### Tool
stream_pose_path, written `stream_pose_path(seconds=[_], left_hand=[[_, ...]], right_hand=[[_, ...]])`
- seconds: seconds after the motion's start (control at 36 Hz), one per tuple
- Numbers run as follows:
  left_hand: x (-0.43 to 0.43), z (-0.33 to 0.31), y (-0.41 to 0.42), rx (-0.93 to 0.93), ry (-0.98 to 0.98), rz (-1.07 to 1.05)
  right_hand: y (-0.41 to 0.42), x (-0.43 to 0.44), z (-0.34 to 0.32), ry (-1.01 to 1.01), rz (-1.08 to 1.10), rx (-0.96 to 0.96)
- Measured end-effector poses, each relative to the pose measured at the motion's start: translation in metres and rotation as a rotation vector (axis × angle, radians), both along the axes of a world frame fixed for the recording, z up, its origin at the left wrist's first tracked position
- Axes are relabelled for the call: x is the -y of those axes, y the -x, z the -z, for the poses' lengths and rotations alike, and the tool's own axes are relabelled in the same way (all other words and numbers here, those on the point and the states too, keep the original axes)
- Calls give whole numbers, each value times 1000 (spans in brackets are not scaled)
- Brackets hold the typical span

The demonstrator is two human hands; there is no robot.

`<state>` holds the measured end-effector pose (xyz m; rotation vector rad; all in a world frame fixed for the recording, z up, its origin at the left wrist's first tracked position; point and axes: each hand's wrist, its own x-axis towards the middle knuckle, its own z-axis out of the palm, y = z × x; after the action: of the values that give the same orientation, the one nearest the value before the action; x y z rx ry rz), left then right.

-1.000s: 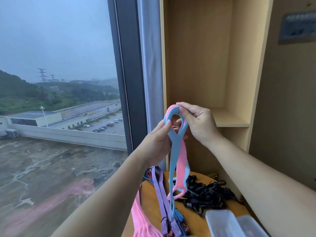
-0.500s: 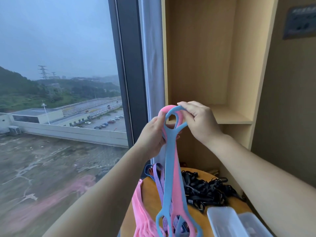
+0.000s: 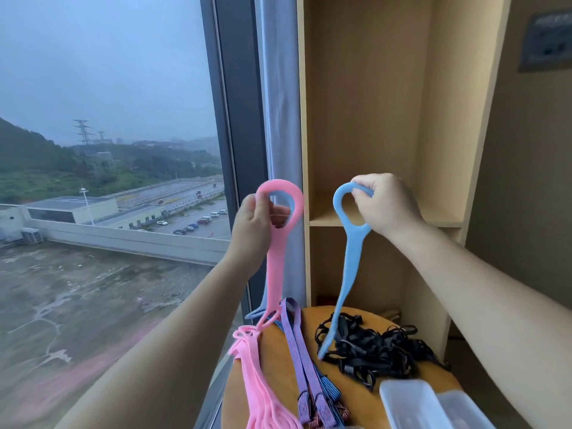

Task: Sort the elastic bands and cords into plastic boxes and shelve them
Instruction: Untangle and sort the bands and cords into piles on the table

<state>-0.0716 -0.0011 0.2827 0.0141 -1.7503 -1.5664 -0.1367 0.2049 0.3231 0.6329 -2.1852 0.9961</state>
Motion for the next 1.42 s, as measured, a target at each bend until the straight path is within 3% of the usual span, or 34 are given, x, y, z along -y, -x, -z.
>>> stream_pose_path(seconds=[0.11,0.36,0.53,0.67,0.83,1.14,1.33,1.42], left_hand=[[13,-17,-2,-4,-38,-104],[-14,6,-6,89,157,162],[-30,8,-14,76,167,283],[-30,8,-14,66,151,364],[-32,1,-17,-29,-20,372],[-34,-11,-22,-29,-61,332],[-43,-9,-18,-4,31,341],[-50,0,-13,-20,94,247]], right_hand=[[9,0,-11,79,-66,122],[-2,27,1,179,-334,319],[-11,29,7,302,-546,514],[-7,19,7,371,-538,577],[4,13,4,522,-384,562],[4,15,0,532,-266,511],[-8,23,-7,533,-532,635],[-13,23,-12,537,-650,708]])
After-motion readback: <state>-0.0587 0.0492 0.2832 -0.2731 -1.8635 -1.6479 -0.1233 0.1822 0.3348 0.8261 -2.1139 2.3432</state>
